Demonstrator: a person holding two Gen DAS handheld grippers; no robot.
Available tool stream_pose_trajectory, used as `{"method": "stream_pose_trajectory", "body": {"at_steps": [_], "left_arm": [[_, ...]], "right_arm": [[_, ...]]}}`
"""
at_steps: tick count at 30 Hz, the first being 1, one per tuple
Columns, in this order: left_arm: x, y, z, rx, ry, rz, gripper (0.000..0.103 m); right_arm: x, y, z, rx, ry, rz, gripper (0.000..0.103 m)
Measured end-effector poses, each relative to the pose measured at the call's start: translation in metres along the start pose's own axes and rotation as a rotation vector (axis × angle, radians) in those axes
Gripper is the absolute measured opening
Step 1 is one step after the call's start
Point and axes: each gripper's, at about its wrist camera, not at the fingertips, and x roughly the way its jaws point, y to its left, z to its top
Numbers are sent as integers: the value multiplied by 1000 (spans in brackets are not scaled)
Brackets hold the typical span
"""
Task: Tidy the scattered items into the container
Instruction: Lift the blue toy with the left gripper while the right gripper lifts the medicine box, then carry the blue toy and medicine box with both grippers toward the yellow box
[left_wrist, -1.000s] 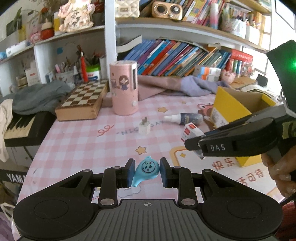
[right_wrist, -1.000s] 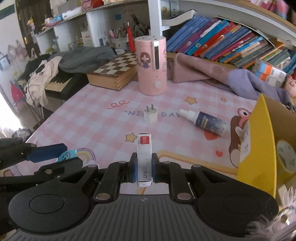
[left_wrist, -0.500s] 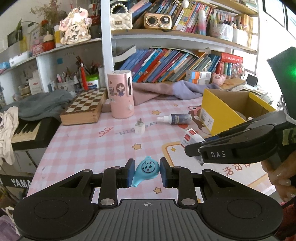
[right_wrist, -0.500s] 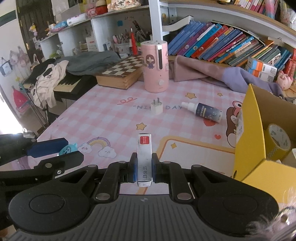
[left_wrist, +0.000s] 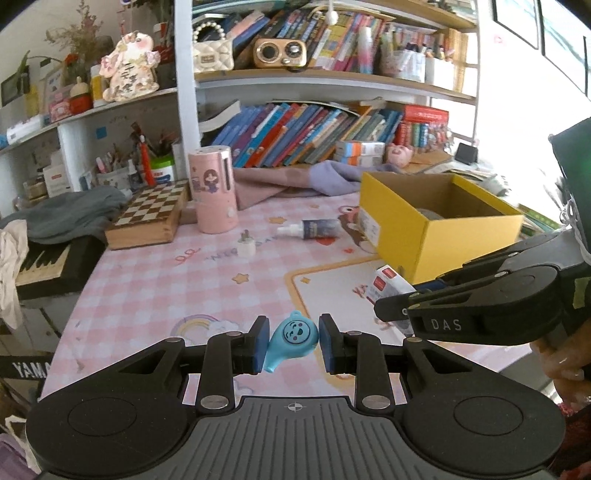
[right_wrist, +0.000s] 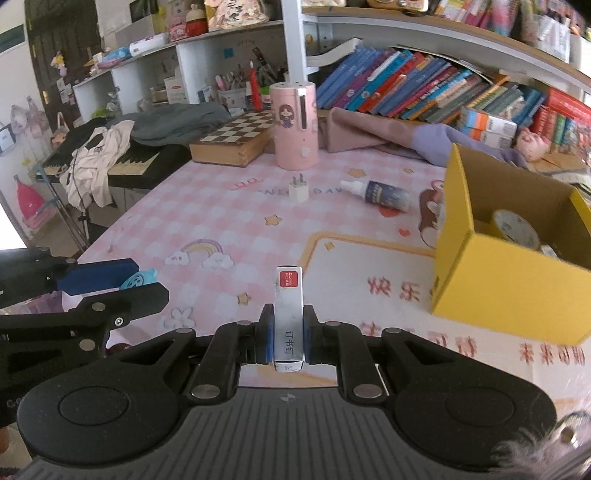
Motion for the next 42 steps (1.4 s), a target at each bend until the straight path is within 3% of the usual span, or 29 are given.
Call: {"method": "stream_pose_trajectory", "body": {"at_steps": [18, 42], "left_arm": [[-21, -45, -20, 98, 16, -149, 27], [-6, -122, -11, 247, 8, -376, 27]], "right_arm": [[-53, -15, -62, 141, 9, -122, 14], [-114, -73, -110, 342, -5, -322, 14]]}}
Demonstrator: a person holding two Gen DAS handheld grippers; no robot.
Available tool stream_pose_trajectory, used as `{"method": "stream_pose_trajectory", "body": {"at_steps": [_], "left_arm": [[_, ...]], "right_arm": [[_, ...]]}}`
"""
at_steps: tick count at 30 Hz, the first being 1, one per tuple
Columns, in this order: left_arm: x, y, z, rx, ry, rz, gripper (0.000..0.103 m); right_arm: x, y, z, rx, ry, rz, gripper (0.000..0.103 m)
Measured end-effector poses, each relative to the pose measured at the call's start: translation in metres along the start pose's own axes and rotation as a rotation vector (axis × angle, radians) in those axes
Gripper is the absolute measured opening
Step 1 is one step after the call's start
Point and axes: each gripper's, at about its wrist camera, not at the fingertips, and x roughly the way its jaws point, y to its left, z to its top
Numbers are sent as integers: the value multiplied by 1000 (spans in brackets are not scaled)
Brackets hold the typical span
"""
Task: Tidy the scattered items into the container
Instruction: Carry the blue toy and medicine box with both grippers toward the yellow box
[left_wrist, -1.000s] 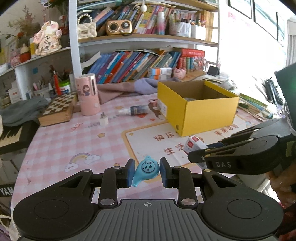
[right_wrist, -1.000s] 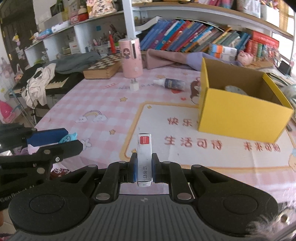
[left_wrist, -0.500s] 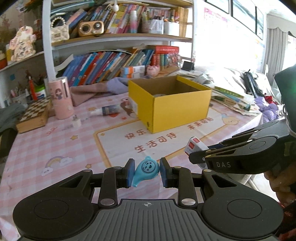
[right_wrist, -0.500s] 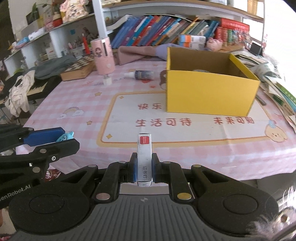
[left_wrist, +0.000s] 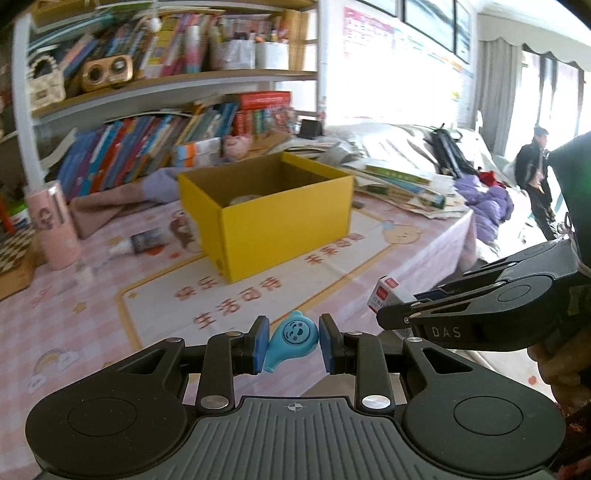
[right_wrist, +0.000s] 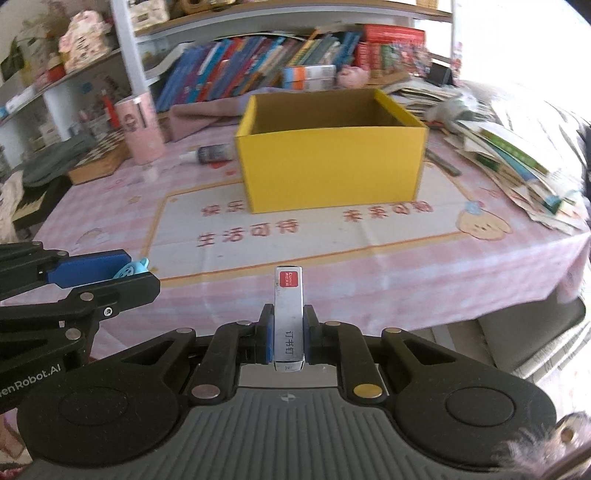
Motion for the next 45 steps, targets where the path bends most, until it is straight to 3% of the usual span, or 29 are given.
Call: {"method": "stream_pose_trajectory", "body": {"at_steps": [31, 45], "left_arm": [[68, -19, 50, 64, -23, -82, 28], [103, -3, 99, 76, -92, -17, 28]], "right_arm": [[30, -57, 40, 35, 2, -55, 14], [56, -78, 110, -19, -99, -20, 14]]}}
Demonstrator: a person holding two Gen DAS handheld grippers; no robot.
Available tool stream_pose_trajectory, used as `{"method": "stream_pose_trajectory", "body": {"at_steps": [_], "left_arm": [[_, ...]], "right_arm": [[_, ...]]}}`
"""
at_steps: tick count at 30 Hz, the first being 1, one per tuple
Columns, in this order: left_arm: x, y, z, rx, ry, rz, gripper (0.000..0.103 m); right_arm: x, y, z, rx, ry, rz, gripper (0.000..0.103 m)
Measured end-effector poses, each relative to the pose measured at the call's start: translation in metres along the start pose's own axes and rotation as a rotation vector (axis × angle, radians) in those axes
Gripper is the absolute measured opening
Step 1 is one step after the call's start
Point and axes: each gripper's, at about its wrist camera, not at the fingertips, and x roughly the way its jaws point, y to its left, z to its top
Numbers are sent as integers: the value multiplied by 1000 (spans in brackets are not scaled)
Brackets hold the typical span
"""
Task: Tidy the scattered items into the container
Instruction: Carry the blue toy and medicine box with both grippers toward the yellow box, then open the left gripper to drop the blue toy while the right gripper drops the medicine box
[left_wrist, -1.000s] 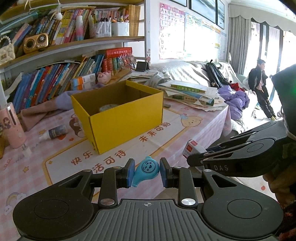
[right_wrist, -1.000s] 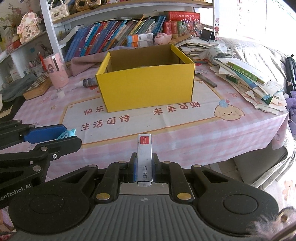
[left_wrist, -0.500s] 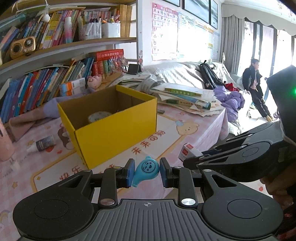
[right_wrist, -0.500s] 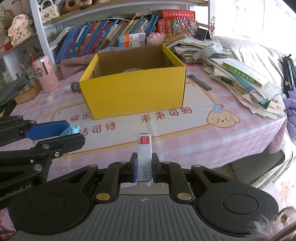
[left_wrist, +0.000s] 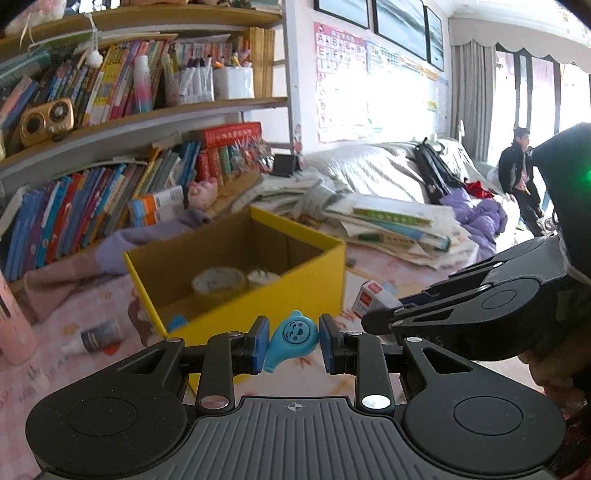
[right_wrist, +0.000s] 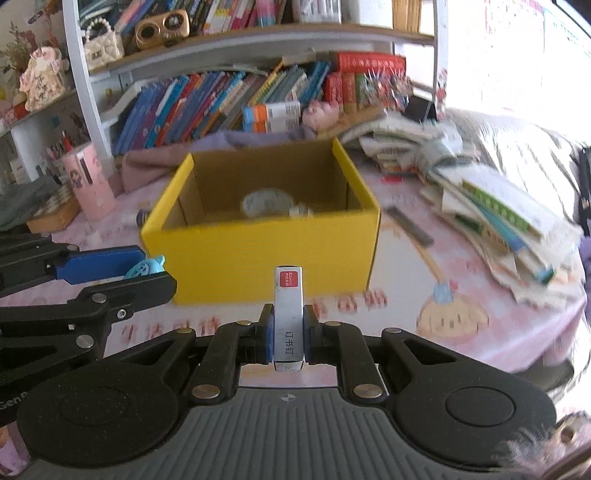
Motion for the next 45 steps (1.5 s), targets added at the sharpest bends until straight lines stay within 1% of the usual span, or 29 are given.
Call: {"method": "stream_pose_trajectory", "body": {"at_steps": [4, 10, 14, 19, 22, 26, 29, 32, 35, 39, 45], "left_arm": [[14, 9, 14, -5, -12, 28, 28], [36, 18, 32, -16, -18, 79, 28], [53, 26, 38, -28, 0, 122, 28], [77, 37, 44, -36, 30, 175, 28], [92, 44, 44, -41, 61, 210, 28], [109, 54, 41, -62, 112, 239, 28], [122, 59, 39, -71, 142, 247, 28], [134, 63, 39, -102, 161, 226, 28], [148, 67, 36, -125, 204, 217, 28], [160, 69, 30, -154, 263, 217, 28], [164, 74, 24, -213, 278, 211, 28]], "right_arm": [[11, -7, 24, -15, -31, 15, 14], [33, -18, 59, -52, -56, 54, 14], [52, -21, 80, -96, -68, 89, 14], [87, -21, 105, -163, -49, 135, 14], [110, -18, 119, -197, -32, 161, 14], [145, -12, 131, -240, 20, 193, 14], [172, -5, 137, -276, 71, 207, 14], [198, -1, 140, -315, 148, 221, 14], [221, 2, 140, -359, 224, 224, 14], [238, 4, 140, -391, 292, 227, 14], [245, 4, 137, -392, 327, 238, 14]]}}
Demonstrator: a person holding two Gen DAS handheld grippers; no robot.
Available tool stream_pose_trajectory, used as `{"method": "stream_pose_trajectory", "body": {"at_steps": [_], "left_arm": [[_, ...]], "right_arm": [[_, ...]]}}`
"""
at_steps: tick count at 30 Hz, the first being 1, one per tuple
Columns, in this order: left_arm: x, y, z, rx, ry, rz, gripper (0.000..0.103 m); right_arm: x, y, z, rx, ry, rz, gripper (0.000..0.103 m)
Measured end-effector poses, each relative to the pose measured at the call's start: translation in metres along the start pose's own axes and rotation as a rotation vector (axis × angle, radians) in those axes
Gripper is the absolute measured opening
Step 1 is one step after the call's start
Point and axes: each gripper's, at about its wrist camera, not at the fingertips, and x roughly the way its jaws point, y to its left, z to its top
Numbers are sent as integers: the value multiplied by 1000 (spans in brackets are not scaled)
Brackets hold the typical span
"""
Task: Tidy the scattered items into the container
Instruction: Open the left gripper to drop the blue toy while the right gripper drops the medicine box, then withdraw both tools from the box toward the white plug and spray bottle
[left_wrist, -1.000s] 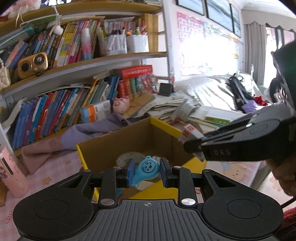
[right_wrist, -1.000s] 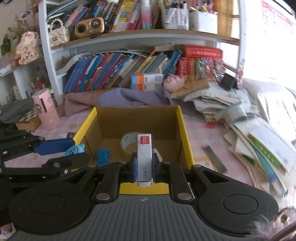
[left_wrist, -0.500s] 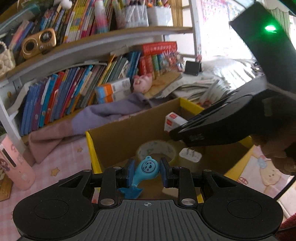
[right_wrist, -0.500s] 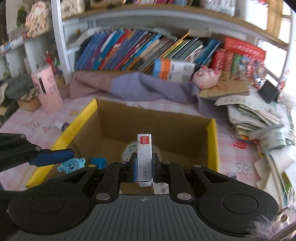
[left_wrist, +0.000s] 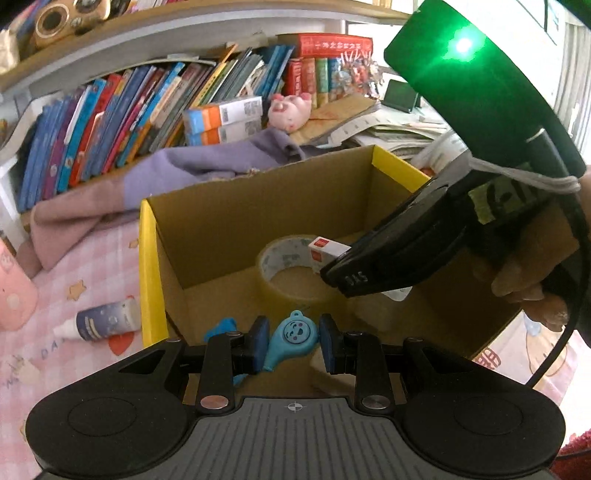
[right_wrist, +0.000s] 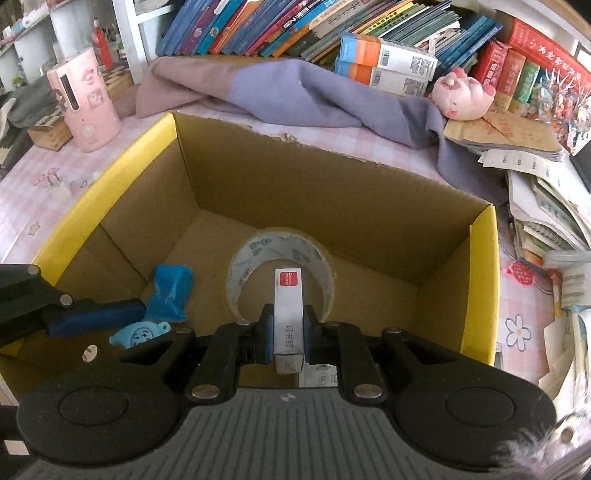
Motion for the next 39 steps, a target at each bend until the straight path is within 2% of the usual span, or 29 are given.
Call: {"method": "stream_pose_trajectory", "body": {"at_steps": [4, 6, 8, 10, 12, 20, 22, 24, 32, 39], "left_arm": [[1, -1, 1, -3, -6, 9, 29], [-1, -2, 0, -4, -24, 25, 32], [-5, -3, -1, -4, -49, 35, 37], [-10, -6, -1, 3, -77, 44, 45], [-16, -9, -1, 17, -106, 60, 63], [-48, -15, -1, 45, -195, 103, 88], [-59, -16, -3, 50, -212, 106, 89], [-68, -14, -5, 53, -227, 112, 95], [-112, -4, -25, 52, -297, 156, 101], [-137, 5, -49, -4, -333, 158, 102]], "right_arm": [[3, 2, 0, -6, 7, 1, 14], [0, 2, 0, -4, -10, -2, 17], [-6, 1, 0, 6, -43, -7, 44], [-14, 1, -1, 13, -81, -4, 46], [-22, 1, -2, 21, -113, -6, 49], [-64, 9, -9, 59, -246, -28, 60], [-76, 13, -13, 75, -283, -38, 63], [-87, 16, -18, 92, -317, -50, 67], [-126, 35, -50, 132, -436, -136, 86], [-145, 54, -89, 160, -493, -214, 87]]}}
